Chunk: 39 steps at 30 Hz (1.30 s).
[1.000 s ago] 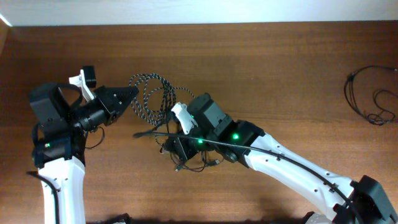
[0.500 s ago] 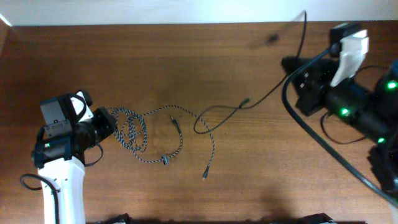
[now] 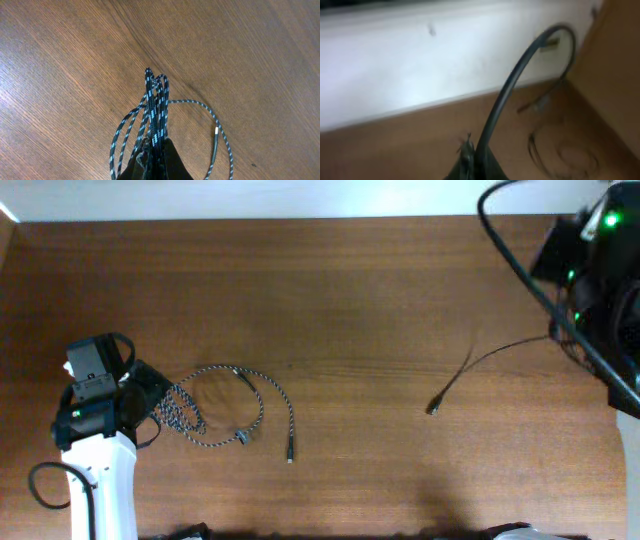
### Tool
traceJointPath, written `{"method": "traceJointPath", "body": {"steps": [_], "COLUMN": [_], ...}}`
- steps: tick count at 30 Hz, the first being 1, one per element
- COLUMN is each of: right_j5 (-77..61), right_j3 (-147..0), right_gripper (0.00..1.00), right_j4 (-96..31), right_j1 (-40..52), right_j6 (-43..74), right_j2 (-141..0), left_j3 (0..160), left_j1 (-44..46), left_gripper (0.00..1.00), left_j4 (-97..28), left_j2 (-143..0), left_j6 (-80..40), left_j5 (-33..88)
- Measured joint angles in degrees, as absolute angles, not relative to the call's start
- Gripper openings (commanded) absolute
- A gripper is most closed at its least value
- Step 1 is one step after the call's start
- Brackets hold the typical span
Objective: Untangle cables
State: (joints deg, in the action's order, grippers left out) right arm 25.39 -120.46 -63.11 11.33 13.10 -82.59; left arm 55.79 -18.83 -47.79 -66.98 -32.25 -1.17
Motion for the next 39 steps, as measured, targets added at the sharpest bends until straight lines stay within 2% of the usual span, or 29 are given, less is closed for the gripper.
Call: {"method": "traceJointPath", "body": {"steps": [4,10,17,19,21,24,27,28,29,30,31,32,34,35,37,39], "right_j5": [28.7,40.1,41.9,41.9,48.3,49.4,35.8,33.8,31.9,30.7,29.8,29.5,29.0,28.8,25.6,17.2], "right_j3": [-123.3,-129.0,-131.2,-131.2,-130.9,-119.7,-103.7,-101.3,-98.1,-96.5,-95.0,-94.3,-94.2,-94.2,-94.2,-93.6], "right_gripper": [0.04,0.04,0.04,0.04,0.04,0.04,0.05,0.09,0.22,0.24,0.32,0.47,0.62,0.83,0.95,0.99], "right_j4": [-49.0,-48.2,-54.9,-54.9,-58.4,-57.3,-55.2,-54.7,-54.8,-54.8,-55.6,-55.9,-57.8,-58.0,-56.2,-53.4], "right_j1": [4.2,-14.9,-31.1,-31.6,-32.1,-37.0,-44.4,-45.4,-45.8,-45.8,-45.8,-45.8,-45.9,-46.3,-47.1,-47.1], "right_j6": [5.4,4.6,21.0,22.2,25.4,29.5,30.3,30.3,30.6,30.6,30.6,30.3,30.1,30.0,30.0,30.0], "right_j2": [-84.4,-90.5,-83.4,-84.4,-87.0,-90.8,-93.3,-94.1,-96.0,-98.3,-102.2,-104.9,-108.8,-109.9,-110.1,-110.1], "left_j3": [55.7,55.7,55.6,55.6,55.6,55.6,55.6,55.6,55.6,55.6,55.6,55.6,55.6,55.6,55.6,55.6], "left_j1": [-18.8,-18.8,-18.8,-18.8,-18.8,-18.8,-18.8,-18.8,-18.8,-18.8,-18.8,-18.8,-18.8,-18.8,-18.8,-18.8], "left_gripper": [0.00,0.00,0.00,0.00,0.00,0.00,0.03,0.04,0.06,0.09,0.13,0.15,0.15,0.16,0.17,0.18], "left_j4": [-47.8,-47.6,-47.9,-48.5,-48.8,-48.9,-49.0,-49.0,-49.0,-49.0,-49.0,-49.0,-49.0,-49.0,-49.1,-49.1], "left_j2": [-67.0,-67.0,-67.0,-67.0,-67.0,-67.0,-67.0,-67.0,-67.0,-67.0,-67.0,-67.0,-67.0,-67.0,-67.0,-67.0], "left_j6": [-32.4,-32.4,-32.4,-32.5,-32.5,-32.5,-32.5,-32.5,-32.6,-32.6,-32.7,-32.8,-33.0,-33.0,-33.0,-33.0], "left_j5": [-0.2,0.0,0.0,0.0,0.0,0.0,0.2,0.2,0.2,0.2,0.2,0.2,0.2,0.2,0.2,0.2]}}
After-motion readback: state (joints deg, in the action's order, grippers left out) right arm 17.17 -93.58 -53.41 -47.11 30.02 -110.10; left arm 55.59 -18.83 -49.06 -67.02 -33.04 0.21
